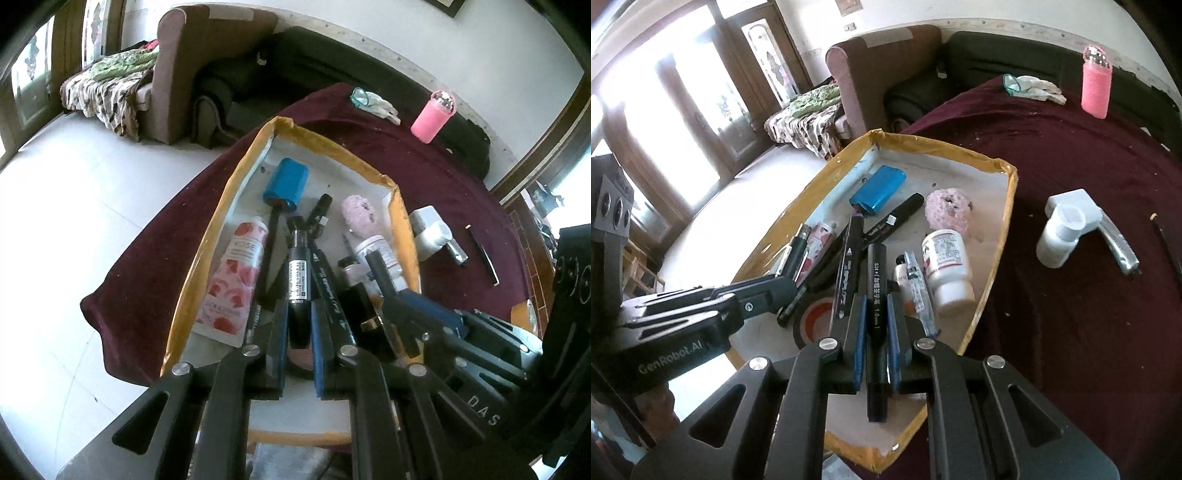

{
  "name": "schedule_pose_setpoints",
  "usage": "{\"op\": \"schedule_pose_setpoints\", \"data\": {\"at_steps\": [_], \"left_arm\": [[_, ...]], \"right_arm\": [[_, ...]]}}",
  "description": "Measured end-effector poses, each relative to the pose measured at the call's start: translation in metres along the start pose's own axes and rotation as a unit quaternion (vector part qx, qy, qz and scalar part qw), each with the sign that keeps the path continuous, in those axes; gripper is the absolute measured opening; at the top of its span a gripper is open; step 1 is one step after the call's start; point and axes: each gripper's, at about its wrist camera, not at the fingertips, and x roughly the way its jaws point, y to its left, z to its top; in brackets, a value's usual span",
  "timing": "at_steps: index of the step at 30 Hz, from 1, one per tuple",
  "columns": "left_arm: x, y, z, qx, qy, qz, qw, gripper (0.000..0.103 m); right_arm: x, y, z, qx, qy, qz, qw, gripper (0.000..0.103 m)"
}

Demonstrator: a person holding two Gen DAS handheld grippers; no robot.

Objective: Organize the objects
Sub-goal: 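Carry both black pens over the tray and lower them, then open both tools to drop the pens into the tray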

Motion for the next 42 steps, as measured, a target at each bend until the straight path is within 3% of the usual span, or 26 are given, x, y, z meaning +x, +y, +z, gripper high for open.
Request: {"op": "schedule_pose_setpoints", "data": {"at_steps": [18,31,34,36,38,39,42], "left_arm": [[0.031,0.004,0.024,0.006,0.029,0.008,0.9995,0.009],[0.039,0.017,0.025,-0.029,0.037,0.005,0.9989,0.01],[0.034,0.017,0.021,-0.033,0.031,-0.002,0.999,0.015],[0.028,0.013,0.019,-0.027,0.021,-0.009,0.9994,0.028],[0.02,0.006,0.015,-0.018,0.011,-0.01,0.9997,0.039],[0.016,0.003,0.013,-0.016,0.004,-0.007,0.9998,0.045],[0.006,-0.007,0.008,-0.009,-0.009,-0.011,0.9999,0.051]], "right_arm": [[0.035,-0.019,0.025,0.037,0.023,0.03,0.999,0.009],[0.044,-0.02,0.029,0.039,0.022,0.03,0.999,0.009],[0.04,-0.021,0.028,0.039,0.014,0.05,0.998,0.01],[0.033,-0.022,0.027,0.041,0.005,0.065,0.997,0.017],[0.023,-0.024,0.026,0.044,-0.01,0.072,0.996,0.037],[0.018,-0.025,0.025,0.046,-0.017,0.075,0.996,0.038],[-0.001,-0.031,0.021,0.048,-0.034,0.085,0.995,0.04]]}}
